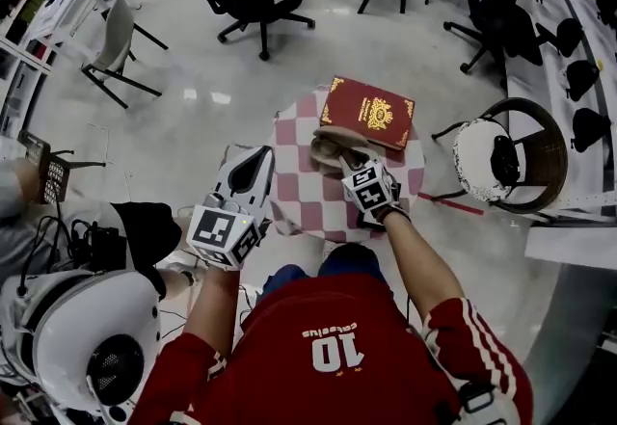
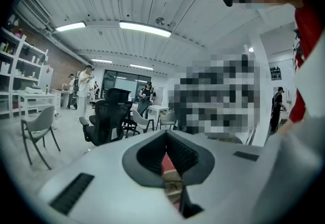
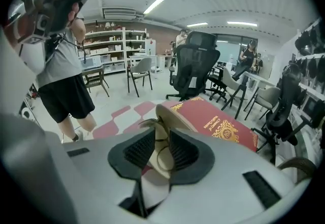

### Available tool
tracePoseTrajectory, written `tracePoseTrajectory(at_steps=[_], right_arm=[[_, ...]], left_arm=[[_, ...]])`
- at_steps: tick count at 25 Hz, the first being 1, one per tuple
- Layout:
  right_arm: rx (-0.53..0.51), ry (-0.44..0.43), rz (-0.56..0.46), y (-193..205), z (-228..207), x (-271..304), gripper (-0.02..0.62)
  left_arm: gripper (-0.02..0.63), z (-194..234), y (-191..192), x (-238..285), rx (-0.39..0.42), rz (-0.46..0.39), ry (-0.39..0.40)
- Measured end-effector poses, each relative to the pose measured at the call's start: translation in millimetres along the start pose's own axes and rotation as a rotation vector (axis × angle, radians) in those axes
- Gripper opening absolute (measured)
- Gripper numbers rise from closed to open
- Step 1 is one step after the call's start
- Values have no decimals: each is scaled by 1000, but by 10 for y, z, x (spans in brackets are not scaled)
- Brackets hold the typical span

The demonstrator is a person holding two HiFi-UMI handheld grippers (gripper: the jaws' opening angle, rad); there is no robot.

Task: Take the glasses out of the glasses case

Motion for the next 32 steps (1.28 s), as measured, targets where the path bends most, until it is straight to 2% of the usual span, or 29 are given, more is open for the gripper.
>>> tracePoseTrajectory(at_steps=[6,15,21,27,32], right_arm=[[-58,-8,72,187,-31,446,81],[-181,9,153,342,-72,802,81],[-222,7,172,321,-85,818,32],[-282,-18,166,272,-53,745,28],[-289,-30,154,183,-34,613,26]], left_arm=[[8,237,58,68,1,13,-46],[8,440,148,127,5,40,-85],[8,475,105,113,3,38,-82],[8,461,80,69,0,32,-71],[8,419,13,-19,3,33,-63]])
Point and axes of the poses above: the fingertips, and each gripper's own axes: x forward along the fingers, z to its left, y out of its underside, the point moved 2 cm from there along -x, backward along the fingers, and after that the axes turned 14 degrees about -x, right-handed, at the moved point
